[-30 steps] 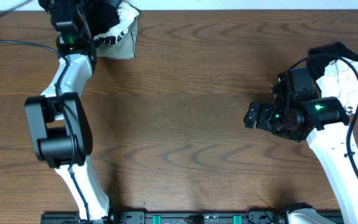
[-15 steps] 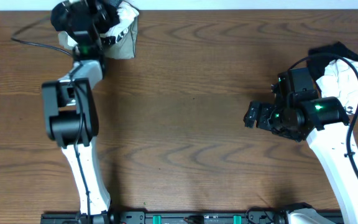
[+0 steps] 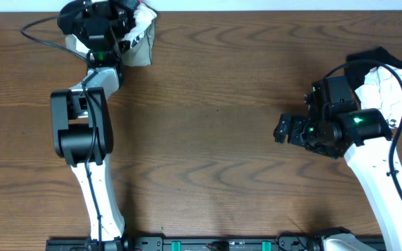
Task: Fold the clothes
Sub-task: 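Open the left gripper and release the pants on the pile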
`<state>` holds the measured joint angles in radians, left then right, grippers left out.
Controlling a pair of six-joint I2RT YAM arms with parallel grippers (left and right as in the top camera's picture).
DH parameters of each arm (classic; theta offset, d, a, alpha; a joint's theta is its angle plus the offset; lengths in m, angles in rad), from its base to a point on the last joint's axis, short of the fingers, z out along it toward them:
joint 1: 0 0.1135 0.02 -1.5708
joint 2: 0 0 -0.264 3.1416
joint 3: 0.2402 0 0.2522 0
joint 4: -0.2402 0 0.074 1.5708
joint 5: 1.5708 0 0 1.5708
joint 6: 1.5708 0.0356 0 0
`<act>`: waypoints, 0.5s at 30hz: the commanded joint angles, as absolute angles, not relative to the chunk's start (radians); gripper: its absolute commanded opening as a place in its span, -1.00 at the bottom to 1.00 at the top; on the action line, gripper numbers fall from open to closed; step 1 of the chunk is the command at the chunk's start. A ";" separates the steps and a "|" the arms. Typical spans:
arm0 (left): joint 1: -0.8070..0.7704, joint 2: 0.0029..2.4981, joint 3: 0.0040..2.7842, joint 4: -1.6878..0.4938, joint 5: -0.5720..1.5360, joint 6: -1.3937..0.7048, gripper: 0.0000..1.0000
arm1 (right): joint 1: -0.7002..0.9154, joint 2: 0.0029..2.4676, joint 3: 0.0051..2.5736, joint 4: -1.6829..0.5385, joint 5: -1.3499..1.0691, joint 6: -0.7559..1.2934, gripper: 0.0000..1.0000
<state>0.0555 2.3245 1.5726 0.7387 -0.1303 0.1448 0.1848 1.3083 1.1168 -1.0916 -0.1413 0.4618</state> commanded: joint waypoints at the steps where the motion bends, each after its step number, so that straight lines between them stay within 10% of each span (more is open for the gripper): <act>1: 0.039 2.262 1.596 0.746 -0.047 0.179 0.96 | 0.178 1.310 1.111 -1.091 -0.138 0.447 0.99; 15: 0.043 2.396 1.597 0.742 -0.044 0.179 0.96 | 0.178 1.310 1.111 -1.092 -0.140 0.448 0.98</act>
